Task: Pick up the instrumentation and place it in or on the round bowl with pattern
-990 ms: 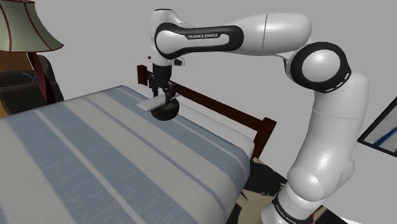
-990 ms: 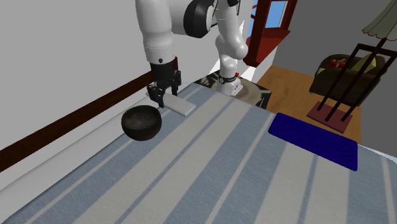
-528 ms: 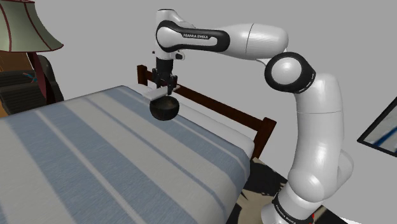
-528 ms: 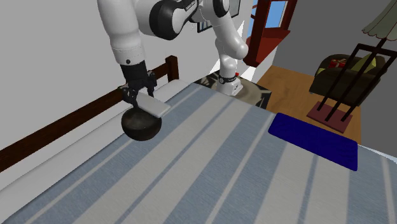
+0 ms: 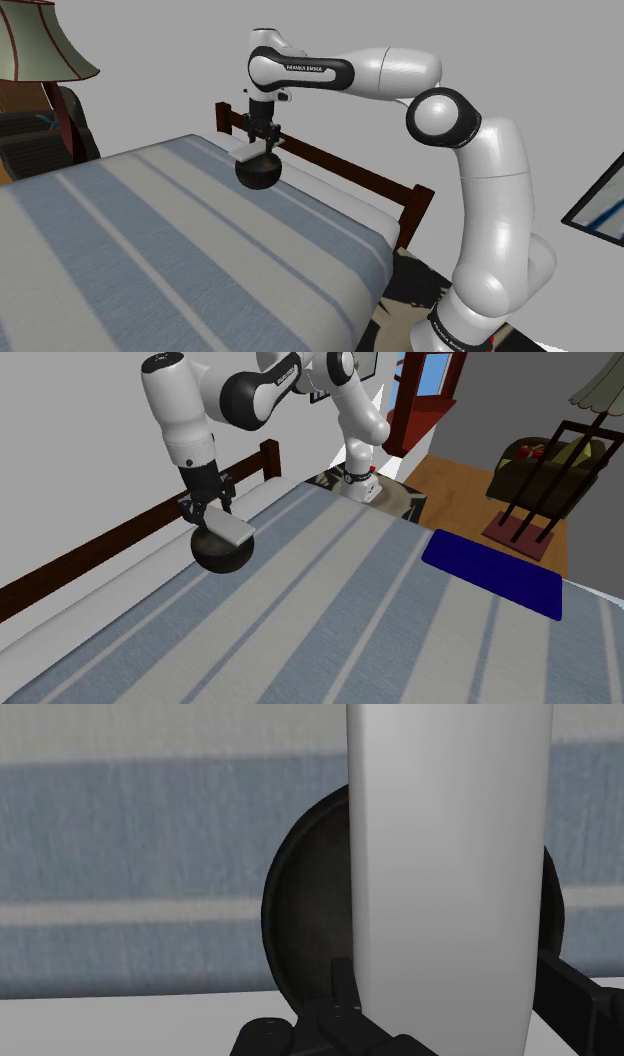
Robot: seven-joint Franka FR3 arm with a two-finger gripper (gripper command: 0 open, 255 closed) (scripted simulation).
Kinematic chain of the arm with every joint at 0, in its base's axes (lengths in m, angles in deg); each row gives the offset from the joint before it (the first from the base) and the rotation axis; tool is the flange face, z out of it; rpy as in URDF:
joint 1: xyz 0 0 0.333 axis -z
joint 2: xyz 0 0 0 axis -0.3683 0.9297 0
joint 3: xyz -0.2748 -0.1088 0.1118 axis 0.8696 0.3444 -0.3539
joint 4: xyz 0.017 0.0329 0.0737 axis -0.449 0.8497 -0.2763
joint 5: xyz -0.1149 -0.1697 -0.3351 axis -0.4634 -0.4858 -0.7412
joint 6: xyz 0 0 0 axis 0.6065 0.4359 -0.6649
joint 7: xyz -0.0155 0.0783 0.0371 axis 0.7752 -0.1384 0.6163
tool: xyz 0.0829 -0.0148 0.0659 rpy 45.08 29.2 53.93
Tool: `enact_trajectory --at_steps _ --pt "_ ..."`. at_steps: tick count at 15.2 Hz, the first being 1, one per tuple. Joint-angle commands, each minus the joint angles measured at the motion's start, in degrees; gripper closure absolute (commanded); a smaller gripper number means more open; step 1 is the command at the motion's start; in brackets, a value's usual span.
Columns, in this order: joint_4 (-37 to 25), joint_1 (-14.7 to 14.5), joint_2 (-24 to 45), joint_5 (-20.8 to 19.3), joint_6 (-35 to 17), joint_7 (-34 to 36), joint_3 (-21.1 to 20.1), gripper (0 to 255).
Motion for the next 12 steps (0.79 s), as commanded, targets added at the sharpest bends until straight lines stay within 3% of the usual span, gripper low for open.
enact_trajectory --at_steps 1,7,12 --pt "1.27 0.24 0.18 -0.11 -1.43 0.07 0.08 255" --pt "5.4 0.92 0.45 -0.4 -5.66 0.5 0.27 255" --pt "5.4 0.92 0.45 -0.41 -5.66 0.5 0.27 255"
